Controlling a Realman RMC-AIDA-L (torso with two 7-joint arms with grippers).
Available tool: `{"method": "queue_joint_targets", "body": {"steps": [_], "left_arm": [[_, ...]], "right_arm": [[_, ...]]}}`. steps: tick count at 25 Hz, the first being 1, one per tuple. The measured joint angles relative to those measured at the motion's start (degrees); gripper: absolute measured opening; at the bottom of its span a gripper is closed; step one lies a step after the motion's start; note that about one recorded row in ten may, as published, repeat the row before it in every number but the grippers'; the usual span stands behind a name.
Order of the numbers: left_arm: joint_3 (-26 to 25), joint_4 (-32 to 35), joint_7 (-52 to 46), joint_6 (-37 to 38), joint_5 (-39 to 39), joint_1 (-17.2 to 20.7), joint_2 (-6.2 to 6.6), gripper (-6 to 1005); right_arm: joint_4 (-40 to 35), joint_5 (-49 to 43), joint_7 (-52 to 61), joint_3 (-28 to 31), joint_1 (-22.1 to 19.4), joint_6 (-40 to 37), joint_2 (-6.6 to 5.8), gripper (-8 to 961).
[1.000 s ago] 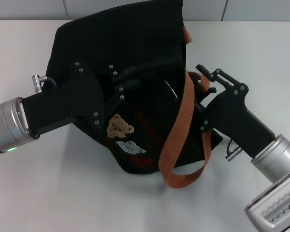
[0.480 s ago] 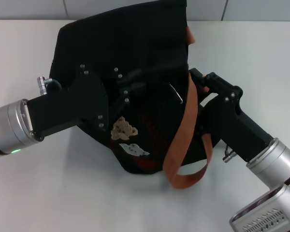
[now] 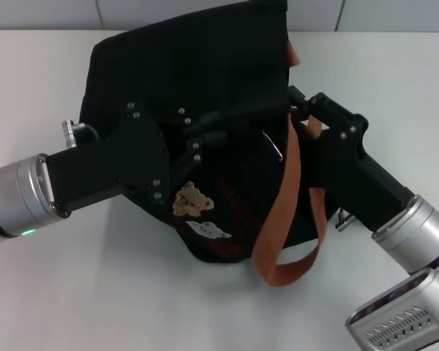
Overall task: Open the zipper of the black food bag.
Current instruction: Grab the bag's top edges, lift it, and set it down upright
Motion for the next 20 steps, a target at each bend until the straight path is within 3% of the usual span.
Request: {"method": "queue_joint_targets", "body": {"steps": [8,20], "left_arm": [[0.05,-0.15,0.01,0.15,0.07,-0.25,-0.05,91],[0.04,-1.04,0.01,-0.16,-0.04,-1.34,-0.04,91]], "right_arm": [[-0.76,0.04,-0.03,3.28,-0.44,-0.11,0.00,548],[-1.40,-0.20,-0.08,2.82,-2.03,-0.27,0.00,571]]}}
